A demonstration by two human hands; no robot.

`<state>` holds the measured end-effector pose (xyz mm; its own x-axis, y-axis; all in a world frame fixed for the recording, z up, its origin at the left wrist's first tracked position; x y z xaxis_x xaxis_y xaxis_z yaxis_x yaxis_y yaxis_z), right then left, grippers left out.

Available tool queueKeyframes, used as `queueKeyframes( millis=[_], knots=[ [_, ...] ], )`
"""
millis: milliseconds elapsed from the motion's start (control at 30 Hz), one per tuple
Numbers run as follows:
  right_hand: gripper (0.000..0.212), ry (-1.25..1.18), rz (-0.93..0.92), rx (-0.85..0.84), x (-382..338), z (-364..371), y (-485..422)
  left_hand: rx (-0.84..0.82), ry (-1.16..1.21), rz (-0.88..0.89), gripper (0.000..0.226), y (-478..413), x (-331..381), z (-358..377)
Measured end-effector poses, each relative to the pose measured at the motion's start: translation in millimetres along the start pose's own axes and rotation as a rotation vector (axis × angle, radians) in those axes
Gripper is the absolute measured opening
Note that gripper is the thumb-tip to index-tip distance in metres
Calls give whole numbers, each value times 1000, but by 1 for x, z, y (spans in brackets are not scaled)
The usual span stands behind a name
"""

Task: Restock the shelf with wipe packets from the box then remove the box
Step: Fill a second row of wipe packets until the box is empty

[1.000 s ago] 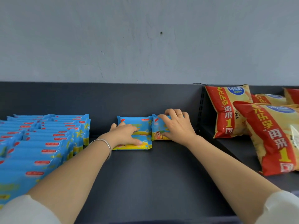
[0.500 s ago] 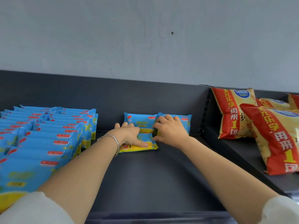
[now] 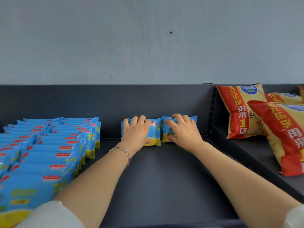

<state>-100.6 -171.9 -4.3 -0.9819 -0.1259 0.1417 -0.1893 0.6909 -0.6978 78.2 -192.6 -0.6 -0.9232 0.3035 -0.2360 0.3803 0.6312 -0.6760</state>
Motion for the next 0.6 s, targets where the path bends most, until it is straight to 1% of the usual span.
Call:
queueKeyframes(
  millis=[100, 300, 600],
  knots=[
    [51, -6, 1, 0, -1, 1, -1, 72, -29, 13, 71, -3, 2, 6],
    [51, -11, -11, 19, 0, 4, -2, 67, -13, -25, 75, -11, 7, 18],
    [51, -64, -41, -19, 4, -5, 0, 106, 56, -41, 67, -12, 3, 9]
  ],
)
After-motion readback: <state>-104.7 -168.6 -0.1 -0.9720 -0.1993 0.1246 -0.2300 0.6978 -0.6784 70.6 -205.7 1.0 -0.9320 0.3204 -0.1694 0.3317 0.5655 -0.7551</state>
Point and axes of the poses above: each hand's wrist, its own y-axis away from the middle knuckle, its own z-axis out of the palm, x = y × z, the point moved 1 cm from there along -y, towards the middle knuckle, and after that the axes turned 14 degrees about x, right-handed, at the moved point
